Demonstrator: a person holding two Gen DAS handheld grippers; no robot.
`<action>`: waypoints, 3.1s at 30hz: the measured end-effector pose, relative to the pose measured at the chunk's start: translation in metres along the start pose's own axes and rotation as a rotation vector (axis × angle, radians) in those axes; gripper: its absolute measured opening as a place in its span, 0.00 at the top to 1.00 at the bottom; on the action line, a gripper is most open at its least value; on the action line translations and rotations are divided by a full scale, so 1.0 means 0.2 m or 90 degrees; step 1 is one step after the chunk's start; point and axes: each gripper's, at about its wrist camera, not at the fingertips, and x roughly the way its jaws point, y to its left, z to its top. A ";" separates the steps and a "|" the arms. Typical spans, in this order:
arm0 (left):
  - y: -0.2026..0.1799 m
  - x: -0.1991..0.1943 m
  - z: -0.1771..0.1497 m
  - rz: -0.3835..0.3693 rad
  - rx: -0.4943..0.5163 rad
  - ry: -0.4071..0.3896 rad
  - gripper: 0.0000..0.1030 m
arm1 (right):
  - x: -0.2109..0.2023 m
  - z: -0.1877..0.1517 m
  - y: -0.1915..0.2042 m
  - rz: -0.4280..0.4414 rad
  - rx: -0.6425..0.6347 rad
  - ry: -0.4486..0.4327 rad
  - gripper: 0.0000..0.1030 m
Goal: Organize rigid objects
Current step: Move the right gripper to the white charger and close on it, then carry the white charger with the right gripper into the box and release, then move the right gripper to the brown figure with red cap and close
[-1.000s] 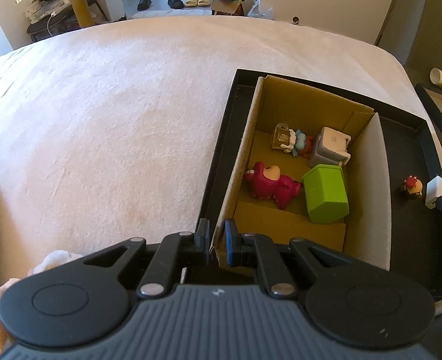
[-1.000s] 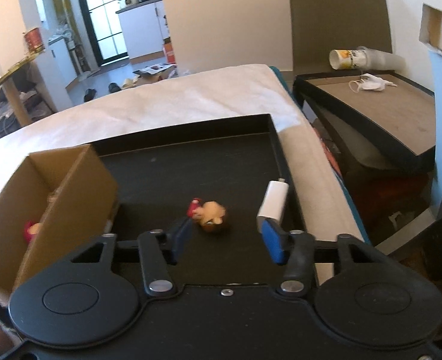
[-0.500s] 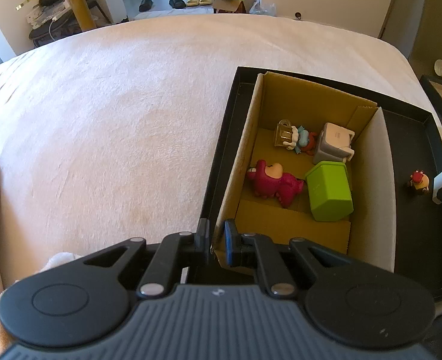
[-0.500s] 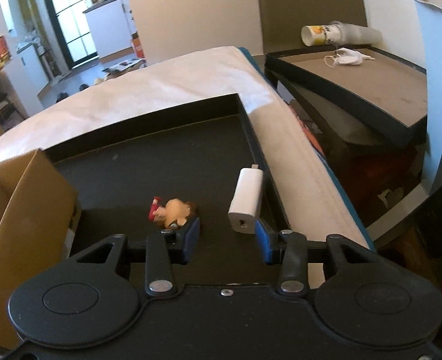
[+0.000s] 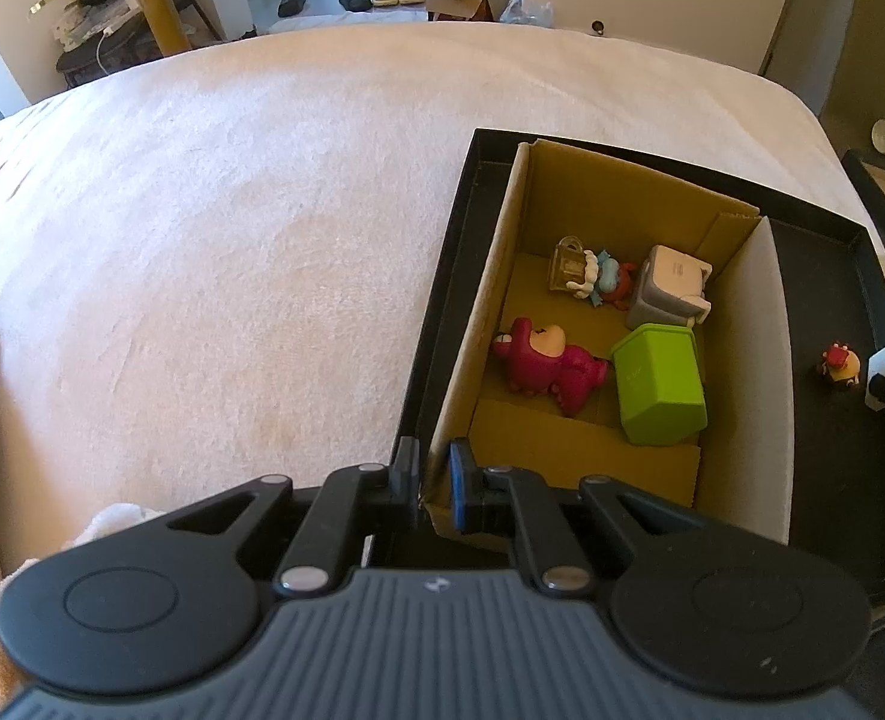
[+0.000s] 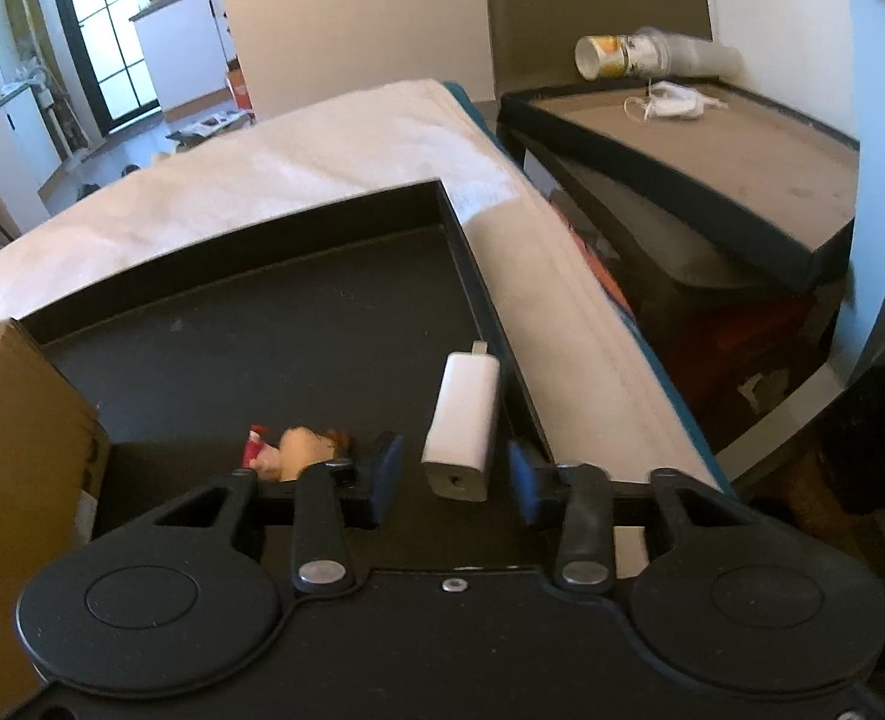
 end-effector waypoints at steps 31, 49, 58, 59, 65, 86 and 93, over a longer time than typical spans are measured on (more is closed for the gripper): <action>0.04 0.00 -0.01 -0.037 -0.025 0.002 0.91 | -0.43 0.14 0.23 0.091 -0.057 -0.060 0.79; 0.08 -0.01 -0.02 -0.068 -0.040 -0.004 0.91 | -0.60 0.18 0.55 0.157 -0.110 -0.075 0.79; 0.11 -0.01 -0.02 -0.090 -0.052 -0.007 0.91 | -0.64 0.20 0.72 0.180 -0.143 -0.077 0.79; 0.11 -0.01 -0.02 -0.091 -0.052 -0.009 0.91 | -0.64 0.20 0.74 0.182 -0.145 -0.076 0.79; 0.13 -0.02 -0.02 -0.104 -0.059 -0.011 0.91 | -0.60 0.16 0.84 0.191 -0.157 -0.052 0.79; 0.15 -0.01 -0.02 -0.116 -0.069 -0.012 0.91 | -0.47 0.07 0.93 0.146 -0.186 0.004 0.77; 0.14 -0.01 -0.02 -0.112 -0.066 -0.012 0.91 | -0.52 0.07 0.84 0.159 -0.161 0.007 0.76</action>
